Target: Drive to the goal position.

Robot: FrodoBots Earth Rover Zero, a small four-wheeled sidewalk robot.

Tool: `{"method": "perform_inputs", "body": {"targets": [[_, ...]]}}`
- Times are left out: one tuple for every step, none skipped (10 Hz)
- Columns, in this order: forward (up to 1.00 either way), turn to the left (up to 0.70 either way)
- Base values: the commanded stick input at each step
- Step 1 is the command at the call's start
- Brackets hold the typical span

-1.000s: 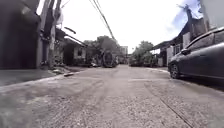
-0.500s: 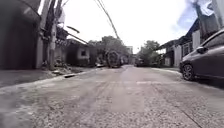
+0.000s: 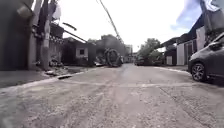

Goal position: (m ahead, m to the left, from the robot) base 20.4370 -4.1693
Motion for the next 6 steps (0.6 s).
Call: {"method": "perform_inputs", "body": {"targets": [[1.0,-0.03],[1.0,-0.25],[1.0,-0.04],[1.0,0.0],[1.0,0.0],[1.0,0.0]]}}
